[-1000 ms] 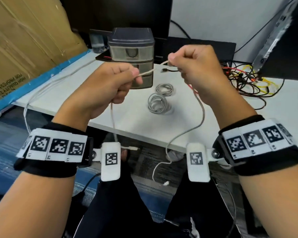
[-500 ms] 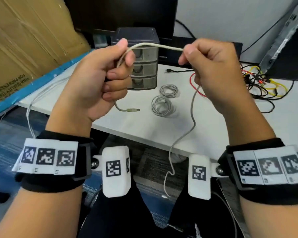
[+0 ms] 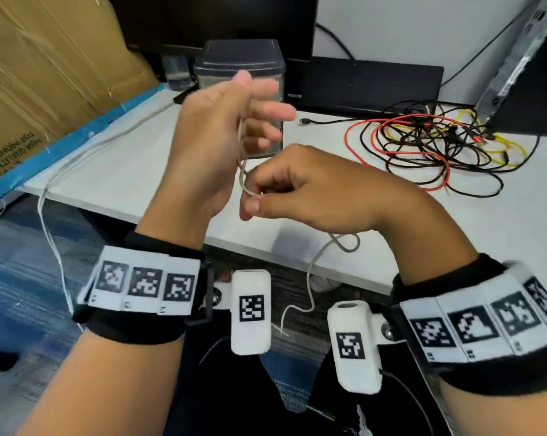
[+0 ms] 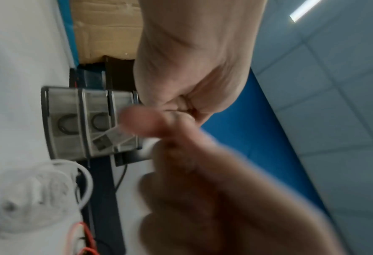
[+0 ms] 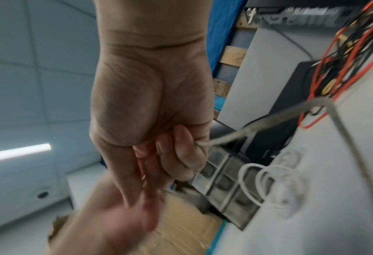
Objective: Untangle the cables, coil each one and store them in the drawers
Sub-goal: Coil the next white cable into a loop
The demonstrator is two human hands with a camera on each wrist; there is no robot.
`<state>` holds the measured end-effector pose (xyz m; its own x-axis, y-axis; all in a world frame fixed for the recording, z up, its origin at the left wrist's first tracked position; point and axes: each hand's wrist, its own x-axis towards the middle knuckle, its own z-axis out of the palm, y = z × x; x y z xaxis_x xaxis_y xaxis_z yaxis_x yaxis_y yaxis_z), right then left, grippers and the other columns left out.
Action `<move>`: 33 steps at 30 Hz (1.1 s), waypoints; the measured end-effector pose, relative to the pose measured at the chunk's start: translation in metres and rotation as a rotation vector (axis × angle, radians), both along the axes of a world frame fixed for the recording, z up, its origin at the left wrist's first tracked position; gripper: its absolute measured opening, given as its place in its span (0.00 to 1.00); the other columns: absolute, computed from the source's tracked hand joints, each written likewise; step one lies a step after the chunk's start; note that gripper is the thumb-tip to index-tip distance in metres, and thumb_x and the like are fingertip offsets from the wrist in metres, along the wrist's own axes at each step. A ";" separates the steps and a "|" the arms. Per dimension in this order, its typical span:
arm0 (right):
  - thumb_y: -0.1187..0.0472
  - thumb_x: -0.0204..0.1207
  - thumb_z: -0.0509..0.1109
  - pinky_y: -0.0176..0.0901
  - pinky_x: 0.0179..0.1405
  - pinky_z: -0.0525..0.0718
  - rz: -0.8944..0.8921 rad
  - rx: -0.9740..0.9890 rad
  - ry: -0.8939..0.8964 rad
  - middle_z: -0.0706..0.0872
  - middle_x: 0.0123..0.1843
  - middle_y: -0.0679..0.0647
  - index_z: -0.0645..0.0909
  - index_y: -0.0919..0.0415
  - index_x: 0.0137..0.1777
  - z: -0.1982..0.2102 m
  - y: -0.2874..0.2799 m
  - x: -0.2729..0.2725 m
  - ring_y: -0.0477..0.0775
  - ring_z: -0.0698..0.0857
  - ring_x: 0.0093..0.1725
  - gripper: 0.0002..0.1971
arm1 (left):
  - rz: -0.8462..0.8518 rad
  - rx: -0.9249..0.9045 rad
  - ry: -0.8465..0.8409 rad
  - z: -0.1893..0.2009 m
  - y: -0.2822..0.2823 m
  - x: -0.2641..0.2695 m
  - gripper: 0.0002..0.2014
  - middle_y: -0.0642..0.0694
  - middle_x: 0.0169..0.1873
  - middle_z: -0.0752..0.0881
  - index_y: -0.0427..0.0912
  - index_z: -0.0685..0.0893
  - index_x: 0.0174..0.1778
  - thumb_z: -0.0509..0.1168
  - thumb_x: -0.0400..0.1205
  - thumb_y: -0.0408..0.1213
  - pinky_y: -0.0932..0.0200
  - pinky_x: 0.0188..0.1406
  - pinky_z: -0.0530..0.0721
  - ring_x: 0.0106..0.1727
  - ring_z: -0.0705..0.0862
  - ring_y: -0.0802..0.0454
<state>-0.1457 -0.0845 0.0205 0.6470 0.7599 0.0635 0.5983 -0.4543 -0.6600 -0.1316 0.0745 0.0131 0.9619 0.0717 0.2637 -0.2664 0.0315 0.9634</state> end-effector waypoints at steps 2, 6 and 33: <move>0.62 0.84 0.71 0.35 0.36 0.74 -0.016 0.050 -0.075 0.82 0.35 0.50 0.90 0.65 0.46 0.009 -0.002 0.003 0.41 0.76 0.32 0.09 | 0.006 0.129 -0.032 -0.011 -0.004 -0.003 0.18 0.46 0.35 0.91 0.47 0.93 0.45 0.59 0.92 0.39 0.58 0.34 0.81 0.34 0.86 0.54; 0.62 0.81 0.72 0.50 0.43 0.84 -0.178 0.264 -0.169 0.89 0.36 0.47 0.89 0.60 0.42 0.013 -0.024 0.016 0.42 0.86 0.38 0.08 | -0.155 0.209 -0.015 -0.019 -0.001 -0.014 0.16 0.49 0.17 0.73 0.30 0.83 0.36 0.57 0.87 0.31 0.60 0.22 0.62 0.20 0.66 0.53; 0.53 0.92 0.59 0.36 0.22 0.58 -0.376 0.556 0.282 0.62 0.27 0.46 0.74 0.71 0.45 -0.009 -0.040 0.008 0.46 0.58 0.25 0.20 | -0.638 -0.164 0.012 -0.014 0.000 -0.021 0.19 0.53 0.23 0.72 0.28 0.85 0.62 0.52 0.88 0.33 0.69 0.22 0.62 0.21 0.65 0.62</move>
<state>-0.1381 -0.1243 0.0114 0.9066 0.3873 0.1677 0.2407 -0.1481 -0.9592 -0.1527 0.0743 -0.0006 0.8316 -0.4757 0.2866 -0.1360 0.3259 0.9356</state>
